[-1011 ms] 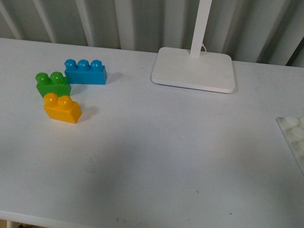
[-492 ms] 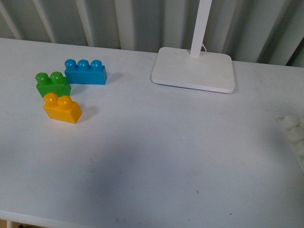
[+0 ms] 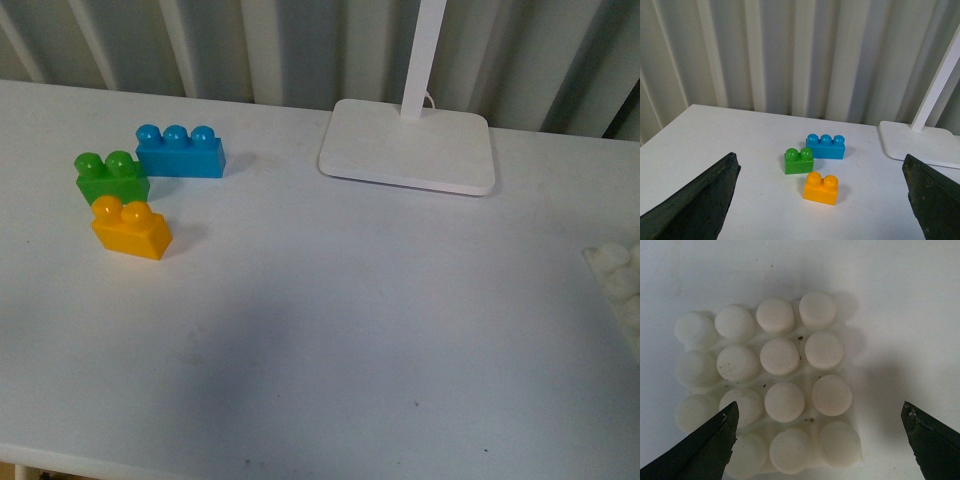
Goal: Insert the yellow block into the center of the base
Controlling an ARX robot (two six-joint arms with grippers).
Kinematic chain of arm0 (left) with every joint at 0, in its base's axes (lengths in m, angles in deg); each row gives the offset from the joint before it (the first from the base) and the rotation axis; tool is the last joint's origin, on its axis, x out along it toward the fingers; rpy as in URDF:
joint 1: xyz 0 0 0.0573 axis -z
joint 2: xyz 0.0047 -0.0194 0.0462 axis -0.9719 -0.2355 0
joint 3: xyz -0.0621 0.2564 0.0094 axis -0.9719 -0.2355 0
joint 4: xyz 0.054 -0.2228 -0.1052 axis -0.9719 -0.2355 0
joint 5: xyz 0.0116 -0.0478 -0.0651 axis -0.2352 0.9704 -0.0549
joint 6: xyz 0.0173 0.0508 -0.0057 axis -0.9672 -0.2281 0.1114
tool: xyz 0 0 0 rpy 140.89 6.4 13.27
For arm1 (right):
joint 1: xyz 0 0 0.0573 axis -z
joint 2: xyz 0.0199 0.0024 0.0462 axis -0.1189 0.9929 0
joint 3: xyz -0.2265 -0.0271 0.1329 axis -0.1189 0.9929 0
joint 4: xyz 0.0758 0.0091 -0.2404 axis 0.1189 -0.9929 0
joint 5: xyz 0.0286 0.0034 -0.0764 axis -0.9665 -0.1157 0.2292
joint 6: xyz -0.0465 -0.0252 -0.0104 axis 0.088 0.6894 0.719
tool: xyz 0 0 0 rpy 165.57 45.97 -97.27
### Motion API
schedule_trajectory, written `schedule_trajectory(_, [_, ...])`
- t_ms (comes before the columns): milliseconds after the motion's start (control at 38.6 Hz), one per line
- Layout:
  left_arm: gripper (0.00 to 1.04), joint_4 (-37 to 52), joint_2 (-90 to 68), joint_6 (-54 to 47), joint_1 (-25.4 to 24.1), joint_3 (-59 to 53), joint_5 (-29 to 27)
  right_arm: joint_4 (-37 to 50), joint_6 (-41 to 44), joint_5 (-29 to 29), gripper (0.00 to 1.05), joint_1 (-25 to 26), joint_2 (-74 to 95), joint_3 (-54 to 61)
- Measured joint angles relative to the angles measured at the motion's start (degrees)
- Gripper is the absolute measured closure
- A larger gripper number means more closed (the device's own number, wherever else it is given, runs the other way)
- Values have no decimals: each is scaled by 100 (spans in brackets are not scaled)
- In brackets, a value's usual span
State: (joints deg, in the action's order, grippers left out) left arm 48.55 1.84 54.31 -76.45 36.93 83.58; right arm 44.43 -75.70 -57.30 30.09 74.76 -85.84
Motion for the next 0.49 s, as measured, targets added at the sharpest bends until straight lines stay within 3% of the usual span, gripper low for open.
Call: schedule_trajectory(492, [6,-2,0,0,0,0,0,-46,-317,103,9,-348,894,-595])
